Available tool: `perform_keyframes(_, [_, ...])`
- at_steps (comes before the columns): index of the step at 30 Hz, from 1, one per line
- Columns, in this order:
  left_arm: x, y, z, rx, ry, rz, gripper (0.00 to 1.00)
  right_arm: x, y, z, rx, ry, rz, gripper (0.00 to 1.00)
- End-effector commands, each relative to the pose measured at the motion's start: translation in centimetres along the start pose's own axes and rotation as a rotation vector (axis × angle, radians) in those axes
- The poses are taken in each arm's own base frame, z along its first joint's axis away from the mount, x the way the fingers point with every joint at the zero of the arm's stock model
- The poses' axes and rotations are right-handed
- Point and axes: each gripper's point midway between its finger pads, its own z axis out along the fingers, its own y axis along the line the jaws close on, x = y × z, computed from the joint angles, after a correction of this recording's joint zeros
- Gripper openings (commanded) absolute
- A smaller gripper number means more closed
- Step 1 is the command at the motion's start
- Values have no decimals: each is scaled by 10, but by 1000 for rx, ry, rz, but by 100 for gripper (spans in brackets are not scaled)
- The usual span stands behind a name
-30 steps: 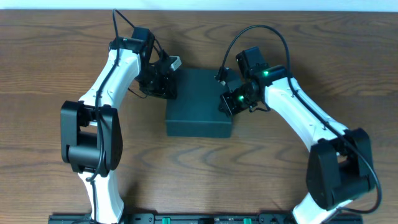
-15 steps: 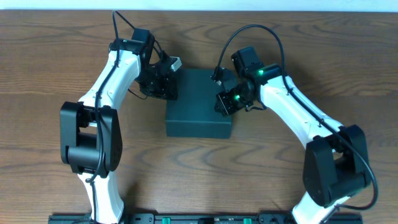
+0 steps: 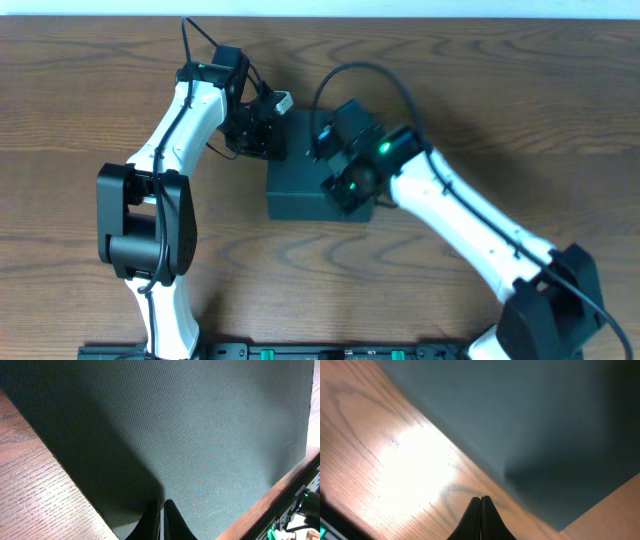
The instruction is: Pack container
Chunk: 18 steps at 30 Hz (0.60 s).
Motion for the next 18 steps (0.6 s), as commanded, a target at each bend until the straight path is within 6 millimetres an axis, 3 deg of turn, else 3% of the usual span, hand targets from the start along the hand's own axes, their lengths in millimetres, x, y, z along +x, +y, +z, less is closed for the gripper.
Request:
perform_keyframes(1, [3, -5, -2, -3, 0, 17, 6, 28, -17, 18, 169, 69, 80, 1])
perform_keyframes(6, [1, -5, -2, -2, -7, 28, 6, 47, -7, 44, 172, 78, 109, 1])
perform_keyframes(8, [1, -5, -2, -2, -7, 35, 6, 48, -15, 51, 242, 46, 152, 1])
perform_keyframes(15, [2, -5, -2, -1, -5, 34, 6, 42, -25, 83, 281, -122, 273, 2])
perform_keyframes(18, [4, -6, -1, 0, 4, 30, 6, 36, -24, 88, 267, -168, 295, 2])
